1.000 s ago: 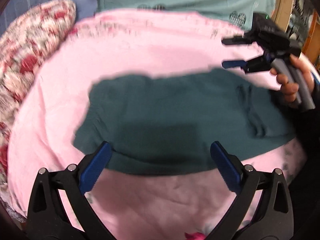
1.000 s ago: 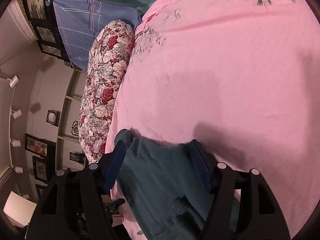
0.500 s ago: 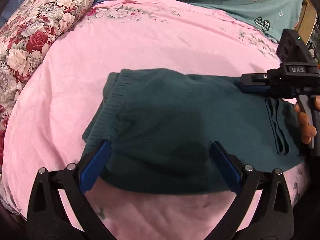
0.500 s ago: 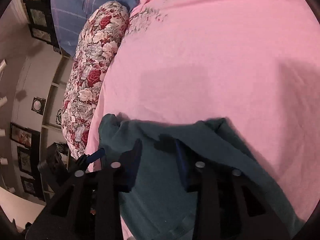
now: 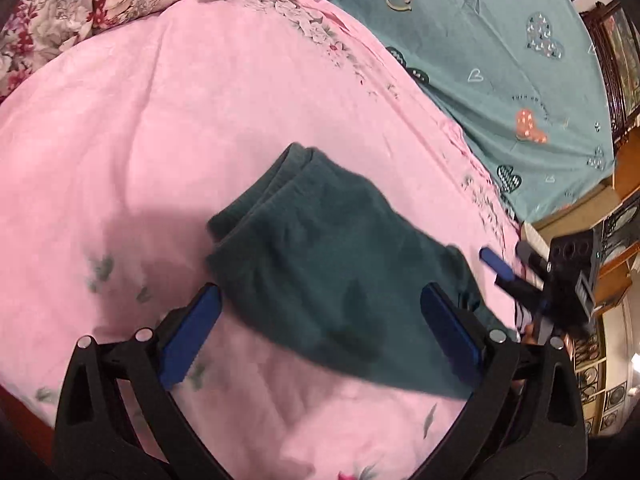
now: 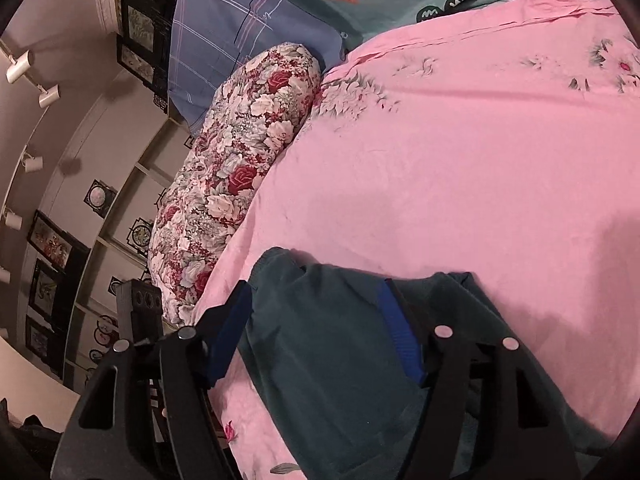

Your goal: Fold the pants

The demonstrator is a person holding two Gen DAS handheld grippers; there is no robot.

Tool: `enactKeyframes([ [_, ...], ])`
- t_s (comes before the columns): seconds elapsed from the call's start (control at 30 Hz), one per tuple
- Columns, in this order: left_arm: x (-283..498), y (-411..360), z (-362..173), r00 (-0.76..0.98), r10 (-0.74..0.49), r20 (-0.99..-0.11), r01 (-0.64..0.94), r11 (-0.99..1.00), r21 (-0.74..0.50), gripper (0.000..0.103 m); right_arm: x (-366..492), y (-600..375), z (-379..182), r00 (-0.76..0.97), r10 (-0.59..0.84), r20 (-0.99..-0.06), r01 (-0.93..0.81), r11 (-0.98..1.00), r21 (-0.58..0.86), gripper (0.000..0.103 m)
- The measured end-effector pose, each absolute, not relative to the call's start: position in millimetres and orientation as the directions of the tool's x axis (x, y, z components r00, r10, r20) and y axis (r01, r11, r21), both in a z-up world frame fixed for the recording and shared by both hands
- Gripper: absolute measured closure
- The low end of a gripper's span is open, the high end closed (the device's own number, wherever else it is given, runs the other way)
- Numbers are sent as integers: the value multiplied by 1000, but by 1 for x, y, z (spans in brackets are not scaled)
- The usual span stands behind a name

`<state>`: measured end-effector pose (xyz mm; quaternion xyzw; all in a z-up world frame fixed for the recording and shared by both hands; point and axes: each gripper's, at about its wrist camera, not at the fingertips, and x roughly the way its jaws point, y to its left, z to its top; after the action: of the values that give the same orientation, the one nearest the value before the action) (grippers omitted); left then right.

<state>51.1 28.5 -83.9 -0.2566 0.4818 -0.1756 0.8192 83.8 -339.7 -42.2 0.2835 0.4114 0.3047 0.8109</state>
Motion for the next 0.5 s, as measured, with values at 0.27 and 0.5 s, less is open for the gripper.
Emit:
enactKeyframes([
  [0.27, 78, 23, -88, 508, -486, -711, -23, 818, -575, 15, 77, -339, -37, 508, 701, -500, -286, 685, 670, 36],
  [0.5, 80, 12, -93, 513, -439, -738, -20, 853, -521, 83, 76, -346, -34, 529, 690, -493, -271, 688, 673, 36],
])
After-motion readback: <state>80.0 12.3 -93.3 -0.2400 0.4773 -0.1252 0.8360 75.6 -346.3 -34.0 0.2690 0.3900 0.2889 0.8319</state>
